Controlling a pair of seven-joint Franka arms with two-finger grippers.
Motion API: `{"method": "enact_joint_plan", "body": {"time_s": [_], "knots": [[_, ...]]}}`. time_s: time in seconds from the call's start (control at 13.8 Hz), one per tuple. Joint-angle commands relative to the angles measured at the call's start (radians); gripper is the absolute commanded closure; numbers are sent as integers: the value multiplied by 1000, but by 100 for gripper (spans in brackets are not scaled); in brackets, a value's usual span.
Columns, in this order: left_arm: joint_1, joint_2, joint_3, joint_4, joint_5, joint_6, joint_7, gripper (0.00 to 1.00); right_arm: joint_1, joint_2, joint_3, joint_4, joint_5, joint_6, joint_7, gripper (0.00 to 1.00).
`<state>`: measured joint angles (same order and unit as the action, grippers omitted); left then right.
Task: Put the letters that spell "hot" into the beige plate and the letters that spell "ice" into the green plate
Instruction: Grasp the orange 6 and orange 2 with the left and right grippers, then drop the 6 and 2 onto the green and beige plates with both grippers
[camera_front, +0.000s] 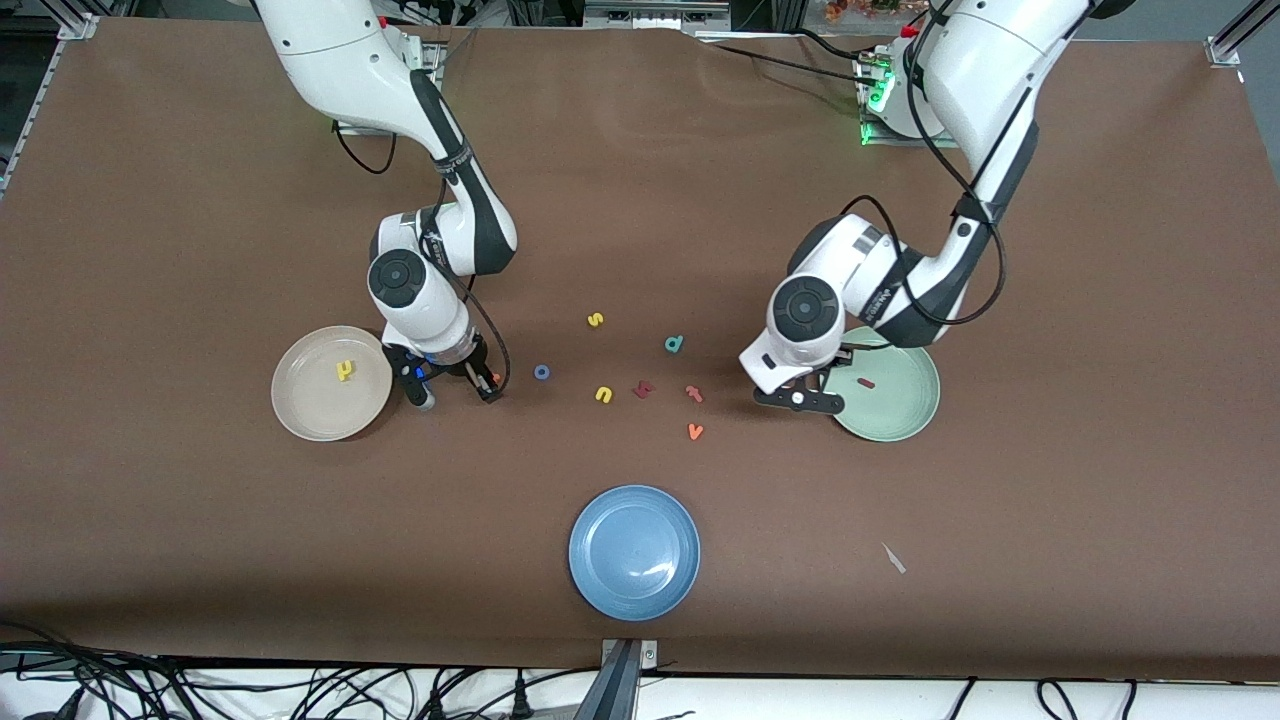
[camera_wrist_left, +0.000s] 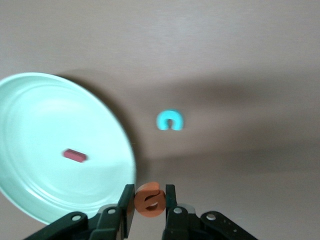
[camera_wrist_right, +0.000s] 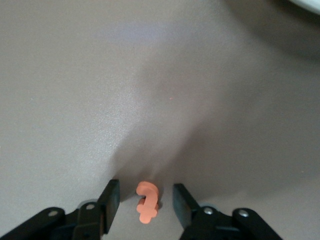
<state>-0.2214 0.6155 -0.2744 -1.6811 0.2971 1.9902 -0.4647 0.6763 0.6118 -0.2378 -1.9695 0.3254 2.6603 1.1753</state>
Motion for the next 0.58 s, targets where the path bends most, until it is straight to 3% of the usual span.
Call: {"method": "enact_joint_plan", "body": {"time_s": [0.0, 0.15, 0.36, 0.51], "knots": [[59, -8, -6, -26, 74, -4, 72, 100, -1, 51, 0, 57, 21, -7, 29, 60], [86, 0, -8, -43, 152, -4, 81, 100, 0, 56, 0, 75, 21, -34, 30, 69], [106, 3, -8, -71, 155, 1, 84, 100, 0, 56, 0, 80, 20, -51, 27, 84], [129, 4, -9, -98, 146, 2, 83, 87, 0, 56, 0, 81, 17, -62, 23, 97]]}}
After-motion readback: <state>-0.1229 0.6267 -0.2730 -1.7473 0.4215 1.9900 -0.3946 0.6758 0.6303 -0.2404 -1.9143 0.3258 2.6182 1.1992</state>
